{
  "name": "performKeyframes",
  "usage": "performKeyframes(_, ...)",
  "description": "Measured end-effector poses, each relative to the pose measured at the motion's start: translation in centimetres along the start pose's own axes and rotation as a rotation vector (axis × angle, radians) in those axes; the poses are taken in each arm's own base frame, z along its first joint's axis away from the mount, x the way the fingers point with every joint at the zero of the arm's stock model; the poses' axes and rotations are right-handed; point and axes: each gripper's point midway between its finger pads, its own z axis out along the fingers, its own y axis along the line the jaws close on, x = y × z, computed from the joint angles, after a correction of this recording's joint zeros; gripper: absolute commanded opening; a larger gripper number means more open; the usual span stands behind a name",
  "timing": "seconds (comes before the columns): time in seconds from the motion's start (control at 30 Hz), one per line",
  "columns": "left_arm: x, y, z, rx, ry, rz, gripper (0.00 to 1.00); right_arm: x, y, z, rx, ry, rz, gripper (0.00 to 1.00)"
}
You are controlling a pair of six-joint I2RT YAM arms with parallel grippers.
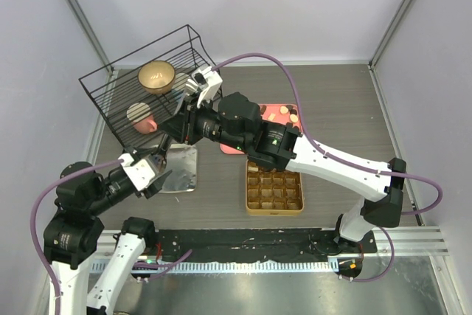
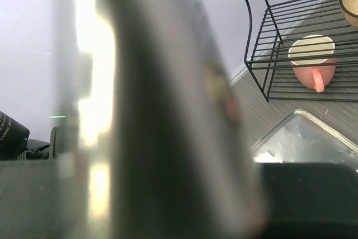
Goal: Pack the chocolate
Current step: Adjust the clamp.
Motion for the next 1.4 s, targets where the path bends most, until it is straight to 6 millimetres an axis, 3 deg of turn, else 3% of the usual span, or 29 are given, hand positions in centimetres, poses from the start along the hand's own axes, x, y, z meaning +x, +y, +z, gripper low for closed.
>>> performKeyframes(0.23,0.5,0.1,0.0,-0.008,0.025,-0.008,0.46,0.9,-0.1,-0.1,0.002,0.018,0.003,0.01)
performKeyframes(0.3,0.7,0.1,0.0,-0.009,0.033,-0.015,0.45,1.2,-0.2,-0.2,0.005,0.022,0.003,0.01)
performKeyframes(0.43,0.9,0.1,0.0,-0.01,0.042,-0.023,0.6,1.5,-0.3,-0.4,0.019,0.019,-0.001,0.01)
performKeyframes(0.7,1.0,0.1,0.0,-0.011,0.045,-0.026,0.68,1.4,0.0,-0.8,0.021,0.012,-0.021,0.01)
performKeyframes(0.9,1.2,0.0,-0.1,-0.01,0.055,-0.033,0.63,1.6,0.2,-0.8,0.021,0.012,-0.035,0.01)
performKeyframes(1.07,1.4,-0.2,-0.1,-0.005,0.062,-0.042,0.66,1.8,0.1,-1.0,0.038,0.006,-0.041,0.01)
performKeyframes(1.23,2.1,-0.4,0.2,0.004,0.075,-0.06,0.38,1.8,0.2,-1.3,0.055,-0.007,-0.047,0.01)
performKeyframes(1.27,2.1,-0.4,0.2,0.002,0.075,-0.063,0.29,1.8,0.1,-1.3,0.058,-0.008,-0.047,0.01)
performKeyframes(1.4,1.9,-0.1,0.3,-0.014,0.071,-0.089,0.15,1.8,0.1,-1.2,0.064,-0.015,-0.048,0.06)
